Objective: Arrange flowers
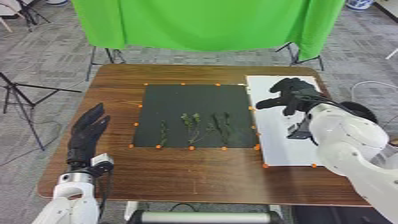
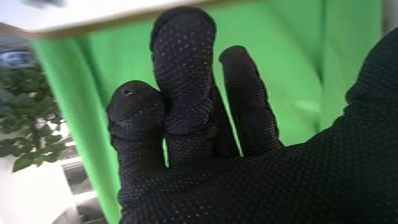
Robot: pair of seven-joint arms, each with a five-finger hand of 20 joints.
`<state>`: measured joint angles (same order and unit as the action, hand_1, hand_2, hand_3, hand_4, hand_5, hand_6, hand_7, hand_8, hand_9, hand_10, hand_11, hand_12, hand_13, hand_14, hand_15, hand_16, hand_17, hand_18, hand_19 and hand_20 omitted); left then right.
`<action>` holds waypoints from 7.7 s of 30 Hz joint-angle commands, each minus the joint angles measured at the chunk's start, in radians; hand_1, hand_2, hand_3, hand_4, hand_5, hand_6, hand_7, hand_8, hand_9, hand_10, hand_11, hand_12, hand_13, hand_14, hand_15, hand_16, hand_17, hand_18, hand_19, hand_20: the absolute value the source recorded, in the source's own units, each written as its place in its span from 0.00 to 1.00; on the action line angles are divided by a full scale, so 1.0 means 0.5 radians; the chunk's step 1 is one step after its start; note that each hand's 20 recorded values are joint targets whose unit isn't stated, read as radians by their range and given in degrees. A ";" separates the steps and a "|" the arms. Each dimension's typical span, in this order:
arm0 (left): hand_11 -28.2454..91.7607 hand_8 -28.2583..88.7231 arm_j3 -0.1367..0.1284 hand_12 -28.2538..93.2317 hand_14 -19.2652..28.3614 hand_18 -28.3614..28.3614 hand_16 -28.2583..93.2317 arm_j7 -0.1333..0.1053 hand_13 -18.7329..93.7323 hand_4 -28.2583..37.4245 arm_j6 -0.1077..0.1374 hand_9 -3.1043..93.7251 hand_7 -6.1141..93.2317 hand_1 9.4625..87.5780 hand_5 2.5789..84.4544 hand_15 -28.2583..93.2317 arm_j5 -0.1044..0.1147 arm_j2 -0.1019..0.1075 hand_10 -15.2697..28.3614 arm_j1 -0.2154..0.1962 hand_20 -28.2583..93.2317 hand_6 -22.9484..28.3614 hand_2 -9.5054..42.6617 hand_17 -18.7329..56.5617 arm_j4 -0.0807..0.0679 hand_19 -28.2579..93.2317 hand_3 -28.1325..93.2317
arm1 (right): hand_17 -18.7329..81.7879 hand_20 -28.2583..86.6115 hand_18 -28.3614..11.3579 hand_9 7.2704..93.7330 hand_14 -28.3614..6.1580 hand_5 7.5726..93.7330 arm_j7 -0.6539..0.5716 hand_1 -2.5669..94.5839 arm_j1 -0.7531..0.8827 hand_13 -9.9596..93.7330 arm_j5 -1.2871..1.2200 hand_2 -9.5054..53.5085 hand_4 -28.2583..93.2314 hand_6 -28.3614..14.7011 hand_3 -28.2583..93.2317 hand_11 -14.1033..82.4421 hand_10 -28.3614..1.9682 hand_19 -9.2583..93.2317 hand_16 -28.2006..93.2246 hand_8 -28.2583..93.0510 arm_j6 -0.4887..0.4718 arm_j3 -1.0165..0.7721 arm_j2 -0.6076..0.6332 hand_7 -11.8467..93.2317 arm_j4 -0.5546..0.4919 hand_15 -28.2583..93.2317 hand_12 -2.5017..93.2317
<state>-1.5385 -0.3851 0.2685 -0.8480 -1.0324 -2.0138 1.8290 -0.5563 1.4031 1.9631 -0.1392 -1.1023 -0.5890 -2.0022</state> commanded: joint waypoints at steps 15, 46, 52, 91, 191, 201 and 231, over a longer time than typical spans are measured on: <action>0.43 0.12 0.018 0.32 0.66 0.69 0.22 -0.076 0.47 0.31 0.125 0.32 0.36 0.69 0.39 0.42 -0.095 0.014 0.55 -0.003 0.50 0.42 0.11 0.53 -0.002 0.42 0.78 | 0.72 0.63 0.31 0.57 0.59 0.51 -0.119 0.36 0.144 0.88 -0.025 0.00 0.07 0.61 0.76 0.22 0.40 0.99 0.46 0.18 0.165 0.132 0.039 0.22 0.264 0.69 0.18; 0.46 0.12 -0.278 0.32 0.66 0.68 0.21 -0.080 0.47 0.29 0.212 0.37 0.35 0.60 0.46 0.43 -0.006 0.124 0.58 -0.249 0.46 0.45 0.08 0.49 0.042 0.36 0.80 | 0.84 0.63 0.50 0.92 0.76 0.82 0.219 0.73 -0.713 0.99 -0.086 0.00 0.08 0.62 0.71 0.18 0.50 1.00 0.49 0.27 0.937 0.854 -0.243 0.32 0.168 0.68 0.33; 0.45 0.13 -0.257 0.31 0.66 0.68 0.21 -0.093 0.47 0.29 0.230 0.37 0.35 0.58 0.47 0.43 0.001 0.119 0.58 -0.263 0.46 0.45 0.08 0.48 0.047 0.36 0.80 | 0.85 0.64 0.50 0.93 0.76 0.83 0.417 0.72 -1.215 1.00 -0.371 0.00 0.07 0.63 0.73 0.18 0.50 1.00 0.49 0.27 0.752 1.338 -0.629 0.32 0.372 0.68 0.33; 0.44 0.14 0.015 0.32 0.65 0.67 0.23 -0.122 0.46 0.35 0.167 0.38 0.32 0.57 0.46 0.41 -0.008 0.152 0.57 0.002 0.42 0.43 0.13 0.43 -0.028 0.34 0.74 | 0.85 0.69 0.47 0.86 0.76 0.78 0.507 0.64 -1.638 0.98 -0.244 0.00 0.01 0.74 0.86 0.20 0.62 1.00 0.46 0.17 0.399 2.163 -1.493 0.42 1.159 0.73 0.26; 0.43 0.14 -0.116 0.33 0.68 0.67 0.23 -0.096 0.46 0.28 0.145 0.38 0.33 0.48 0.47 0.41 -0.015 0.083 0.58 -0.255 0.40 0.44 0.00 0.39 0.069 0.33 0.82 | 0.69 0.68 0.27 0.48 0.57 0.43 0.329 0.27 -1.393 0.85 -0.105 0.00 0.09 0.61 0.71 0.21 0.31 0.99 0.46 0.18 -0.551 0.911 -0.260 0.17 0.360 0.72 0.18; 0.43 0.14 -0.109 0.33 0.68 0.67 0.23 -0.089 0.46 0.28 0.124 0.38 0.33 0.47 0.47 0.41 -0.041 0.069 0.58 -0.236 0.39 0.44 0.00 0.39 0.075 0.32 0.82 | 0.68 0.67 0.23 0.54 0.52 0.45 0.013 0.25 -0.938 0.85 -0.024 0.00 0.09 0.59 0.69 0.22 0.33 0.98 0.46 0.19 -0.538 0.622 0.036 0.16 0.309 0.70 0.18; 0.44 0.14 -0.115 0.33 0.69 0.74 0.22 -0.061 0.48 0.28 0.088 0.39 0.33 0.49 0.47 0.44 -0.048 0.046 0.58 -0.228 0.45 0.44 0.01 0.42 0.060 0.46 0.81 | 0.77 0.67 0.32 0.80 0.67 0.60 -0.326 0.37 0.000 0.95 -0.094 0.00 0.10 0.65 0.75 0.26 0.43 1.00 0.47 0.17 -0.393 -0.085 0.185 0.22 0.318 0.67 0.21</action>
<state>-1.5998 -0.4226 0.3256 -0.8685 -1.0015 -2.1259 1.8617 -0.7108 1.3944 1.9104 -0.3557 -1.1649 -0.4970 -1.8377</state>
